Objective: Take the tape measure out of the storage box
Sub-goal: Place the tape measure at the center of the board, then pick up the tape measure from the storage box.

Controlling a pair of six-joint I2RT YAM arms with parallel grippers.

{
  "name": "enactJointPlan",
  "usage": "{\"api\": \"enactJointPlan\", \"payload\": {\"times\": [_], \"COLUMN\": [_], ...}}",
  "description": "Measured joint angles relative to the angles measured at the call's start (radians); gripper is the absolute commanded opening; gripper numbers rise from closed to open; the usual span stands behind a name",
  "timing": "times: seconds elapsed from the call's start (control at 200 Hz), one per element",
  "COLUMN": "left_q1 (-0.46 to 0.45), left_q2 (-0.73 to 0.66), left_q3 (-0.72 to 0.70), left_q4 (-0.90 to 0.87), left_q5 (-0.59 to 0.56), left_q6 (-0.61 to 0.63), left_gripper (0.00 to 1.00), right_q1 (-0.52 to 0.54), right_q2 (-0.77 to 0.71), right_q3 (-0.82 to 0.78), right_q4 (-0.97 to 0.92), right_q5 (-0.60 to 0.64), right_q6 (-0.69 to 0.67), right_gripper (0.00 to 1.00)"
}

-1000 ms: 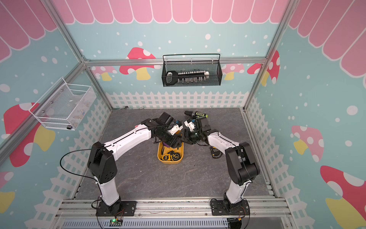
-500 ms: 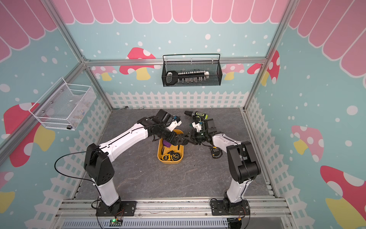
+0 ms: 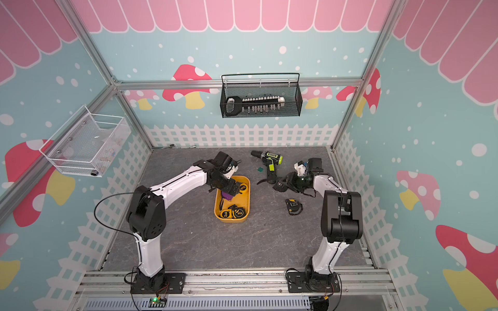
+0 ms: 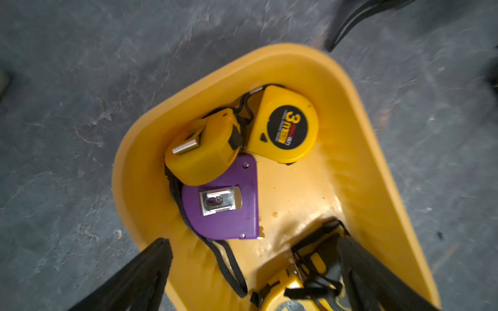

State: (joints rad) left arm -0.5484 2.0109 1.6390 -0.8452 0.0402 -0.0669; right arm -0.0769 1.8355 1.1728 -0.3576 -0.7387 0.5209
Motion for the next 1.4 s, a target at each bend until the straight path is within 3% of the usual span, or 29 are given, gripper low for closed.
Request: {"api": "enactJointPlan", "payload": {"times": [0.16, 0.37, 0.46, 0.58, 0.71, 0.871, 1.076, 1.401], "left_q1": [-0.003, -0.003, -0.003, -0.003, -0.003, -0.003, -0.003, 0.006], "left_q2": [0.071, 0.115, 0.132, 0.165, 0.201, 0.217, 0.244, 0.298], "left_q3": [0.076, 0.206, 0.229, 0.249, 0.271, 0.299, 0.344, 0.356], "left_q4": [-0.037, -0.068, -0.087, -0.111, -0.151, -0.181, -0.191, -0.152], "left_q5": [-0.055, -0.074, -0.074, -0.074, -0.073, -0.071, -0.093, -0.124], "left_q6": [-0.016, -0.063, -0.083, -0.103, -0.130, -0.163, -0.195, -0.240], "left_gripper": [0.99, 0.99, 0.99, 0.99, 0.99, 0.99, 0.99, 0.87], "right_q1": [-0.001, -0.002, -0.011, -0.039, -0.065, -0.075, -0.074, -0.071], "right_q2": [0.130, 0.150, 0.150, 0.150, 0.118, -0.047, -0.236, -0.345], "right_q3": [0.048, 0.077, 0.079, 0.087, 0.084, 0.057, 0.014, -0.125], "right_q4": [-0.007, 0.000, -0.003, -0.028, -0.068, -0.120, -0.129, -0.133], "right_q5": [-0.014, -0.012, -0.008, 0.040, 0.129, 0.212, 0.233, 0.245], "right_q6": [-0.038, -0.072, -0.072, -0.095, -0.119, -0.140, -0.171, -0.205], "right_gripper": [0.36, 0.38, 0.49, 0.74, 0.83, 0.85, 0.84, 0.83]}}
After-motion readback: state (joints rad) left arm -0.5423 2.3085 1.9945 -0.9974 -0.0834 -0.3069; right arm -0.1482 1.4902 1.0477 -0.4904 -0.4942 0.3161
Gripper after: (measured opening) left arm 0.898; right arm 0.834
